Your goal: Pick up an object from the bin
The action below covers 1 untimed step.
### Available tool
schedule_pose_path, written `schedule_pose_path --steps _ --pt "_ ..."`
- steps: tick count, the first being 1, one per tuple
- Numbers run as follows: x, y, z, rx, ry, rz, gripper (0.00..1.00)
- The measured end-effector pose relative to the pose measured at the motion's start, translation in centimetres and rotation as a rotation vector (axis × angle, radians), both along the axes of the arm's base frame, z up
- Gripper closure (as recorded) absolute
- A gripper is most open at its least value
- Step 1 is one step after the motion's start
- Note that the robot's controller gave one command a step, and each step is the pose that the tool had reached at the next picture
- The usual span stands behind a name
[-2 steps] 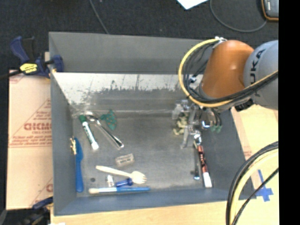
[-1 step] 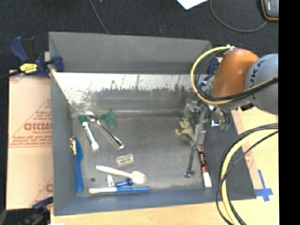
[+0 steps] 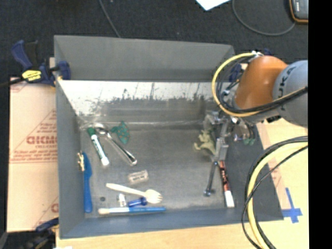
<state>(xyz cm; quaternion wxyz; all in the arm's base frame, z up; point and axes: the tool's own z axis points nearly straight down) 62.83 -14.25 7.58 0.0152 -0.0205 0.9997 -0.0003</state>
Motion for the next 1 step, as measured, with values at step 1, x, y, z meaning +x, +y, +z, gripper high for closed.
schedule_pose_path --steps 1 --pt "0.59 0.01 0.26 -0.001 0.006 -0.018 0.0"
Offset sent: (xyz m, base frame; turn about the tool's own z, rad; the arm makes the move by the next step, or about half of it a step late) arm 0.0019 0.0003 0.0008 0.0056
